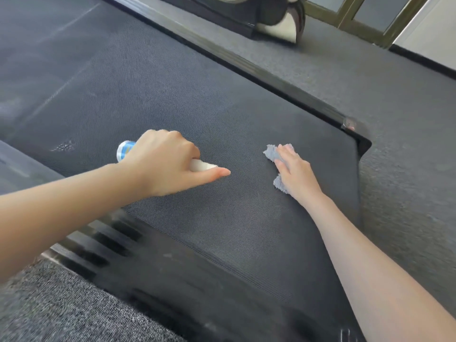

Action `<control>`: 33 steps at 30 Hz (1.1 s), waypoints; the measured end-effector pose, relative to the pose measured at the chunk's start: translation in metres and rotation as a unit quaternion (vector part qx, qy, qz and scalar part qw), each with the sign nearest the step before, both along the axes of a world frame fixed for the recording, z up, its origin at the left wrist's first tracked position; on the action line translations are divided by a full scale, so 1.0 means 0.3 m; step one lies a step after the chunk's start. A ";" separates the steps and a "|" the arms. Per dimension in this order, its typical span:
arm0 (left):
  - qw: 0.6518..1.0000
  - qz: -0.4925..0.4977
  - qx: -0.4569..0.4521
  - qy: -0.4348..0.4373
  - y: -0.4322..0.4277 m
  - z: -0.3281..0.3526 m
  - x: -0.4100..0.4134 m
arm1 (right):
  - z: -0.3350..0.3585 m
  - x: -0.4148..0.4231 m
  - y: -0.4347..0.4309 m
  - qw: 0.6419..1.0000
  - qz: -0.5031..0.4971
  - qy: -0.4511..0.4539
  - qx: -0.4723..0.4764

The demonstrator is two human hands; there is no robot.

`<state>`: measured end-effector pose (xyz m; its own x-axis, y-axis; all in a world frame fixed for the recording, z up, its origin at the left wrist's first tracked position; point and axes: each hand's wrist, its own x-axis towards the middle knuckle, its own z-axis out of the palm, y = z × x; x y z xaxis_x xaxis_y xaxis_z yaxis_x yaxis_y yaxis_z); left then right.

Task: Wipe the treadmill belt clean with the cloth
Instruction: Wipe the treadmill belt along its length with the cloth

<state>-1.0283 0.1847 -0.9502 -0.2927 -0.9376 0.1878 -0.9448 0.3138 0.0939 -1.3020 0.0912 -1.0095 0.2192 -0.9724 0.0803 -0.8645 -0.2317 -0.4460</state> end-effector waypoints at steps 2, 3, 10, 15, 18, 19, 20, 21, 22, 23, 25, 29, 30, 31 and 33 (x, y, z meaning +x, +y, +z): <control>1.000 0.005 -0.006 0.003 0.002 0.006 0.010 | -0.008 0.067 -0.001 0.999 0.046 0.002 -0.002; 1.000 0.008 -0.011 0.004 0.004 0.009 0.015 | -0.014 0.099 0.006 0.997 0.074 0.002 -0.005; 0.999 0.026 -0.028 0.020 0.001 0.021 0.023 | 0.002 0.326 0.212 0.960 0.274 -0.054 -0.012; 0.998 0.046 -0.006 0.031 0.010 0.041 0.028 | -0.014 0.396 0.326 0.927 0.374 -0.017 -0.028; 0.998 0.053 -0.012 0.028 0.008 0.049 0.038 | -0.024 0.392 0.363 0.904 0.425 -0.030 -0.037; 0.998 0.055 -0.016 0.029 0.006 0.052 0.041 | -0.026 0.384 0.373 0.896 0.441 -0.032 -0.042; 0.998 0.057 -0.020 0.032 0.004 0.054 0.044 | -0.026 0.373 0.380 0.890 0.453 -0.029 -0.045; 0.997 0.061 -0.023 0.037 0.001 0.057 0.047 | -0.027 0.360 0.382 0.885 0.463 -0.023 -0.048; 0.997 0.064 -0.026 0.043 -0.001 0.061 0.049 | -0.026 0.347 0.380 0.881 0.470 -0.016 -0.051; 0.996 0.067 -0.030 0.048 -0.004 0.065 0.051 | -0.026 0.336 0.375 0.878 0.475 -0.005 -0.057; 0.995 0.068 -0.039 0.054 -0.012 0.068 0.055 | -0.028 0.324 0.364 0.871 0.483 0.029 -0.081; 0.995 0.069 -0.042 0.060 -0.027 0.066 0.058 | -0.042 0.318 0.341 0.864 0.478 0.092 -0.131; 0.995 0.071 -0.044 0.060 -0.033 0.066 0.058 | -0.045 0.317 0.336 0.865 0.472 0.101 -0.137; 0.994 0.075 -0.044 0.062 -0.039 0.065 0.059 | -0.047 0.316 0.331 0.867 0.466 0.105 -0.141; 0.994 0.080 -0.042 0.066 -0.052 0.062 0.060 | -0.052 0.315 0.313 0.871 0.454 0.108 -0.153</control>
